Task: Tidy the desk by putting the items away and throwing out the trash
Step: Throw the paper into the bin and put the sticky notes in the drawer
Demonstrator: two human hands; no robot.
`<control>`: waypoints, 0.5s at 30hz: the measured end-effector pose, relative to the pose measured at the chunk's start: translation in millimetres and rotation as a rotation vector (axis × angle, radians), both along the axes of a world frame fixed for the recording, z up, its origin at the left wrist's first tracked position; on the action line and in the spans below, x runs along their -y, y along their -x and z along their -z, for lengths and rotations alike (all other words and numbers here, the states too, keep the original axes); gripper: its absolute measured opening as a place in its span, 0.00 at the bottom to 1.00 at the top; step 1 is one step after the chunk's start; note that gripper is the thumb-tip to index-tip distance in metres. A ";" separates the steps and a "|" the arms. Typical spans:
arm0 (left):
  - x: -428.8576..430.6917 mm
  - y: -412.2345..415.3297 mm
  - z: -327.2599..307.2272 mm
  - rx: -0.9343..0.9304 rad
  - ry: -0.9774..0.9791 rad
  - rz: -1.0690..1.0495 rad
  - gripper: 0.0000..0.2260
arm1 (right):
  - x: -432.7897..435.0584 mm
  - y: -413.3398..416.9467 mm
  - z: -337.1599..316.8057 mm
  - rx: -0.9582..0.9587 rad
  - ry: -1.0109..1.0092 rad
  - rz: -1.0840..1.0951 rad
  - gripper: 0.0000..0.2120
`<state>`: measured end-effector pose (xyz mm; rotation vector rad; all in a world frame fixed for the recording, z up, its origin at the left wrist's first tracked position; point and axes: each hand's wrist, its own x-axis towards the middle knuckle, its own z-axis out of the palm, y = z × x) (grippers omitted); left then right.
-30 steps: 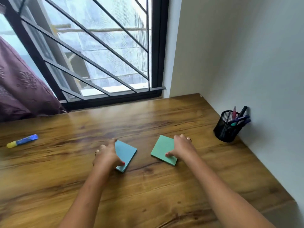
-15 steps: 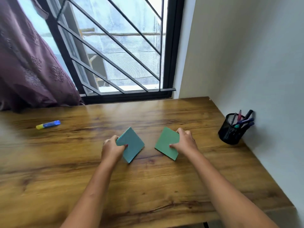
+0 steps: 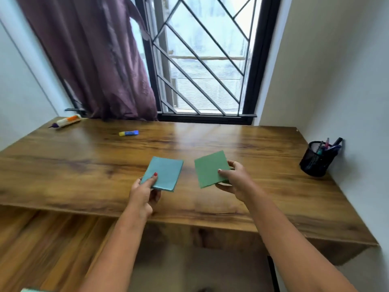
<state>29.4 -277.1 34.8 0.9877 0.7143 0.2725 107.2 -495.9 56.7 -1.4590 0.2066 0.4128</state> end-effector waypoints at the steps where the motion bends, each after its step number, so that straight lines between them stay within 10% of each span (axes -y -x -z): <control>1: -7.9 12.8 -1.0 -0.010 0.005 -0.029 0.09 | -8.9 9.7 -2.9 -0.031 -0.084 -0.024 0.18; 15: -125.4 118.7 -7.0 -0.042 0.118 -0.131 0.04 | -131.4 102.0 -4.9 -0.158 -0.113 -0.158 0.08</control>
